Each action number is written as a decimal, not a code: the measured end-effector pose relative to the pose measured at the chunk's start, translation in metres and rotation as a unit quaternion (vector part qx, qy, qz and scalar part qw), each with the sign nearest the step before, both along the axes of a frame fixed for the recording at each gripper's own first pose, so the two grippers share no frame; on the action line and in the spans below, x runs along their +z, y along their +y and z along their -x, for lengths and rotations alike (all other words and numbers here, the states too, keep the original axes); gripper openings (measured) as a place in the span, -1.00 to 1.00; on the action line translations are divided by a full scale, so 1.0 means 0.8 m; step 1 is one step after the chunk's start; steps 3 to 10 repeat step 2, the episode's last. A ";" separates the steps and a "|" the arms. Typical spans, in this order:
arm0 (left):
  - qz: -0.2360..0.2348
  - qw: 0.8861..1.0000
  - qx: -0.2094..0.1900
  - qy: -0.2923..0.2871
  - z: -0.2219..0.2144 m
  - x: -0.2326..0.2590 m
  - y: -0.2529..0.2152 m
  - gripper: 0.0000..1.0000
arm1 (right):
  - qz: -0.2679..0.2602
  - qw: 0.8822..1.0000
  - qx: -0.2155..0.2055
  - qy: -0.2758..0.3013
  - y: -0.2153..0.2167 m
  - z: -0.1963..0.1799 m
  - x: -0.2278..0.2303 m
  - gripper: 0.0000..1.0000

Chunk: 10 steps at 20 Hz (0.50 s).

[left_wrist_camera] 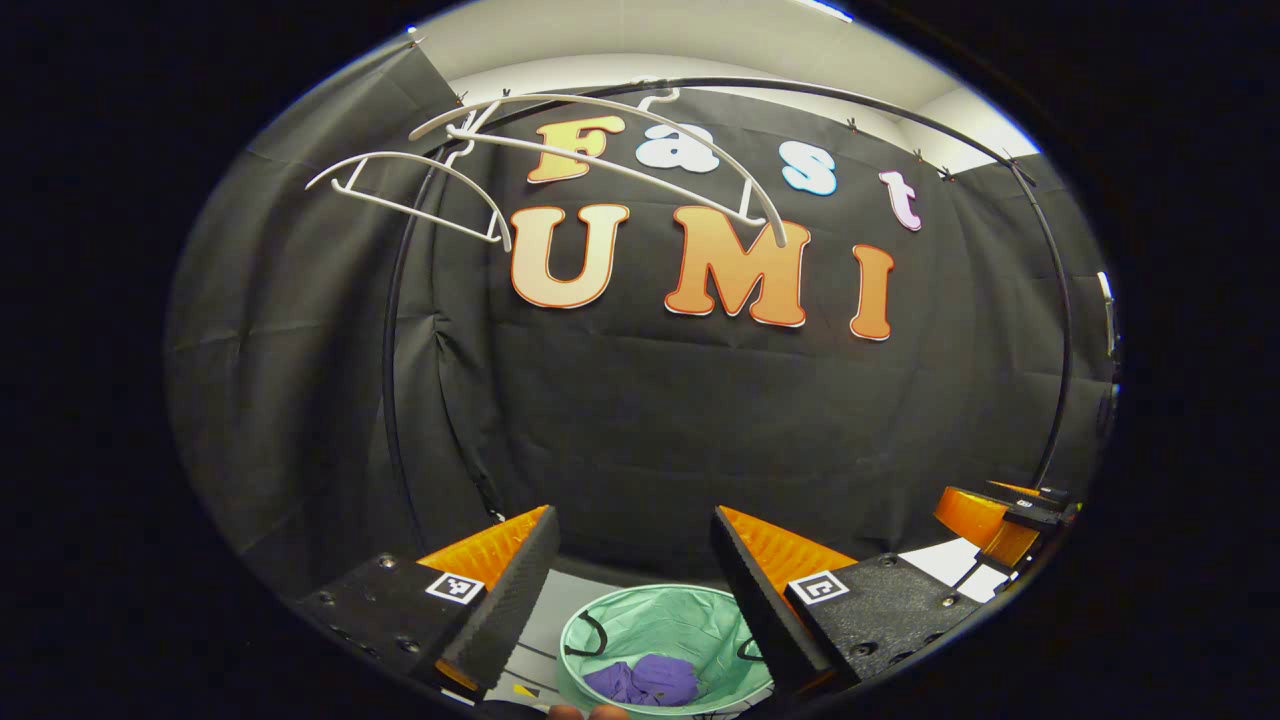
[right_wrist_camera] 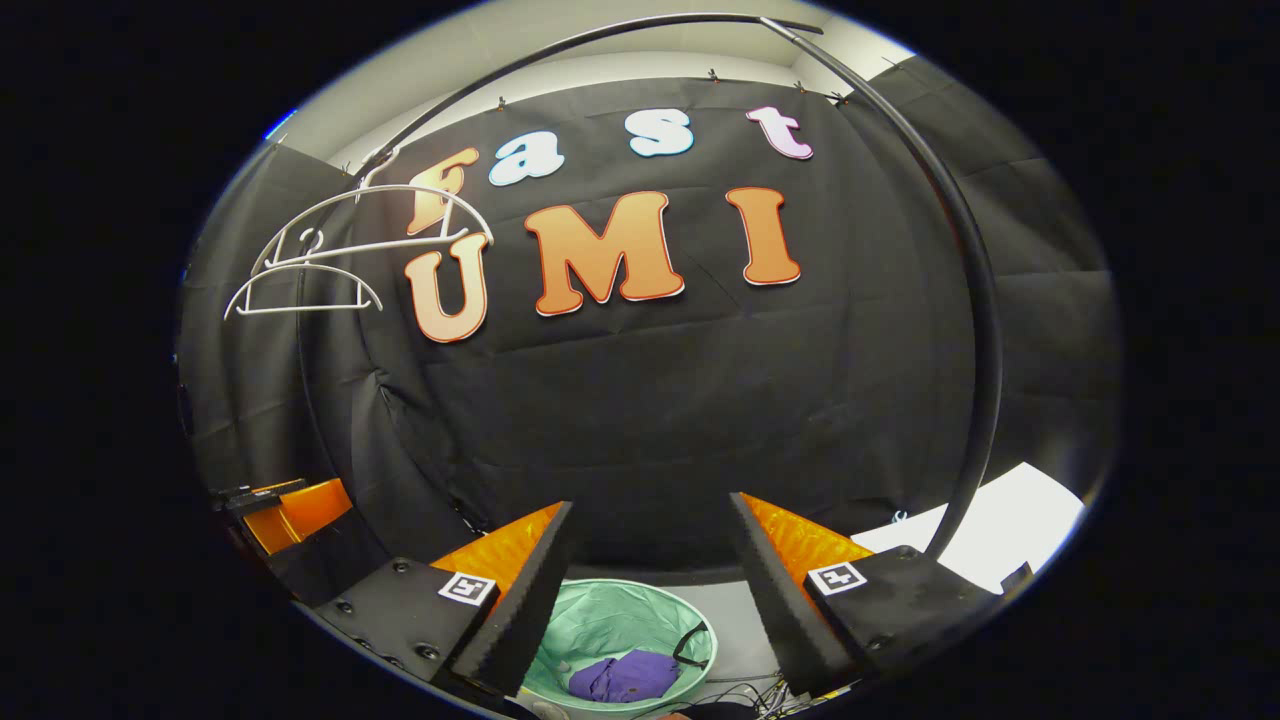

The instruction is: Grasp the clothes on the hanger with both hands and then place them into the laundry hamper below.

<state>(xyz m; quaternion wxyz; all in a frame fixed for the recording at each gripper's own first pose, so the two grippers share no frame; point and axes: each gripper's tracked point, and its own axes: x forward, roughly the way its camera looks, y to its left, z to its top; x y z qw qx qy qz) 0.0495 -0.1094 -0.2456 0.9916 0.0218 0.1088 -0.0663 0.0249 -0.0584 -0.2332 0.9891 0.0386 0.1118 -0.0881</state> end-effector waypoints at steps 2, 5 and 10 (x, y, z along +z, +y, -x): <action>0.001 1.000 0.003 0.001 -0.001 -0.002 0.002 0.86 | -0.002 1.000 -0.003 -0.001 -0.002 0.001 0.001 1.00; 0.001 1.000 0.003 0.001 -0.001 -0.002 0.002 0.86 | -0.002 1.000 -0.003 -0.001 -0.002 0.001 0.001 1.00; 0.001 1.000 0.003 0.001 -0.001 -0.002 0.002 0.86 | -0.002 1.000 -0.003 -0.001 -0.002 0.001 0.001 1.00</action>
